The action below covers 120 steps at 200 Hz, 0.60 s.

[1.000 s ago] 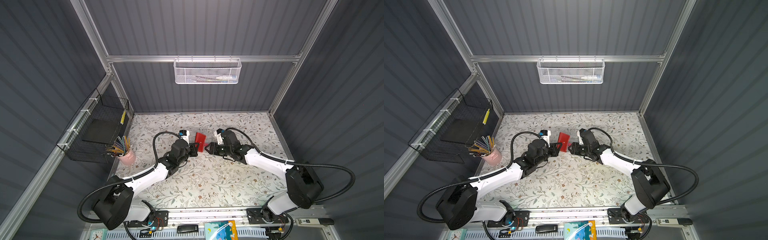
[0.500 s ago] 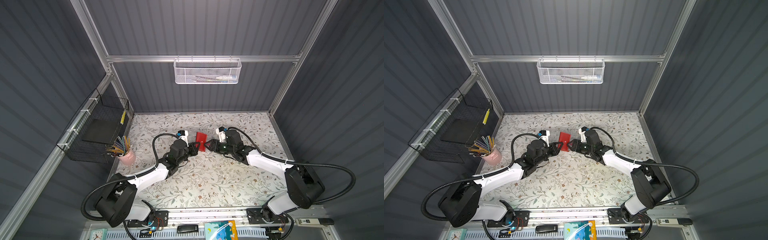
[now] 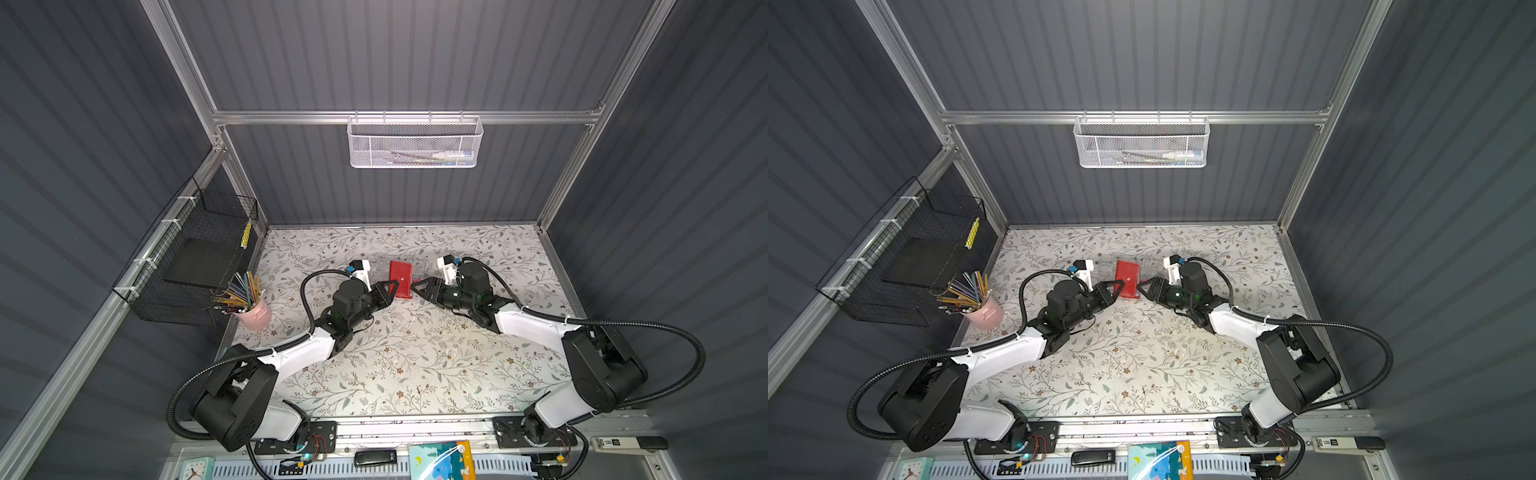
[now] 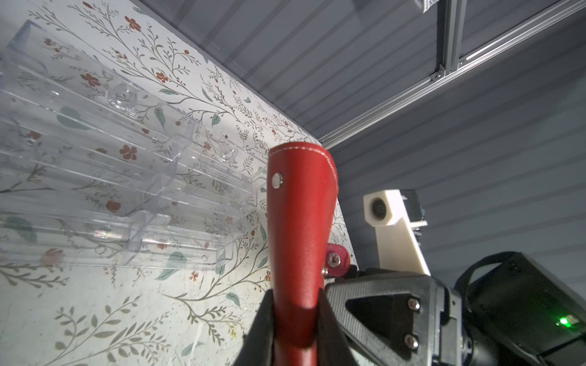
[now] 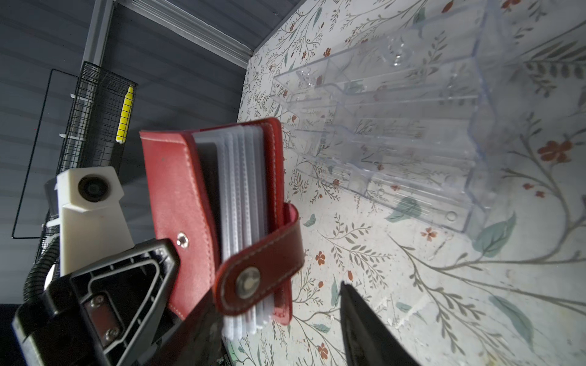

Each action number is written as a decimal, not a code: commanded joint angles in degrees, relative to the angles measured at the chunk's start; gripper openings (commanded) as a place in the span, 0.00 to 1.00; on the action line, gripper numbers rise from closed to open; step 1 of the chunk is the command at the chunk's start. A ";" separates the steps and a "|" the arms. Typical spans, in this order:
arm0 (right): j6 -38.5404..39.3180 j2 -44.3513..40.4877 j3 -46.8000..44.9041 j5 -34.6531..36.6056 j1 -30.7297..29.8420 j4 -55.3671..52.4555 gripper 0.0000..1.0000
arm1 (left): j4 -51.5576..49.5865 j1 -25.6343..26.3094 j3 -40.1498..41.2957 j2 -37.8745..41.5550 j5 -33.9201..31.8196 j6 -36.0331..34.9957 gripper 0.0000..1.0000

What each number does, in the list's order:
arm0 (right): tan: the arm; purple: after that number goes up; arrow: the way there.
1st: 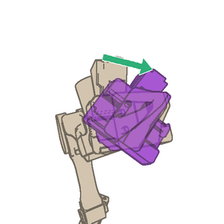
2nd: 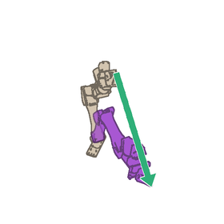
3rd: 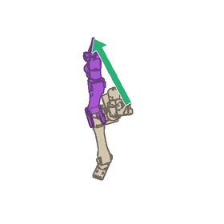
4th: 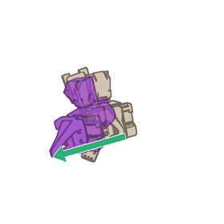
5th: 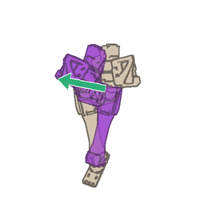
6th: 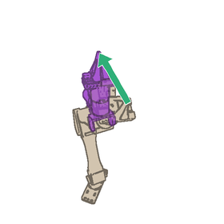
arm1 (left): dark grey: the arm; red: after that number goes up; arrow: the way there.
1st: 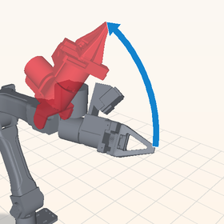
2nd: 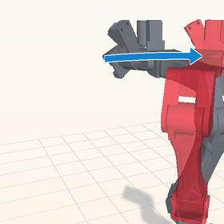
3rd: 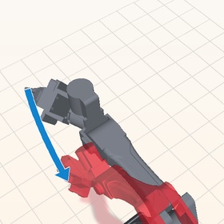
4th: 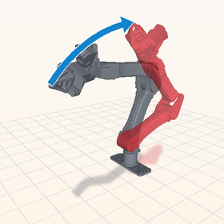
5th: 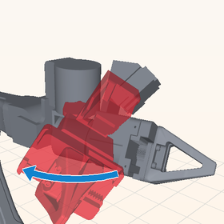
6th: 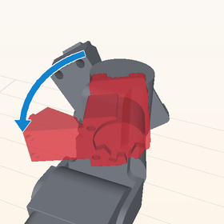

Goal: Take the credit cards out of the card holder
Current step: Open the card holder at the center of the table.

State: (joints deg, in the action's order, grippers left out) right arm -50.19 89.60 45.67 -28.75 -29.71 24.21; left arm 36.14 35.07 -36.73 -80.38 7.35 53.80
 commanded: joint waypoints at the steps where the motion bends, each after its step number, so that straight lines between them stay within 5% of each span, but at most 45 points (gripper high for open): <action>1: -1.64 0.91 -0.95 -2.73 0.23 5.34 0.61 | 6.75 -0.26 0.47 -0.63 2.61 2.74 0.00; 120: -10.84 2.50 -4.46 -8.61 2.88 24.41 0.63 | 11.33 -0.77 0.35 -3.80 5.40 6.28 0.00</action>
State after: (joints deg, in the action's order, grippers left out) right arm -57.56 91.50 42.39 -34.76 -27.44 39.68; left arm 44.47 34.46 -36.25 -83.18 10.85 59.20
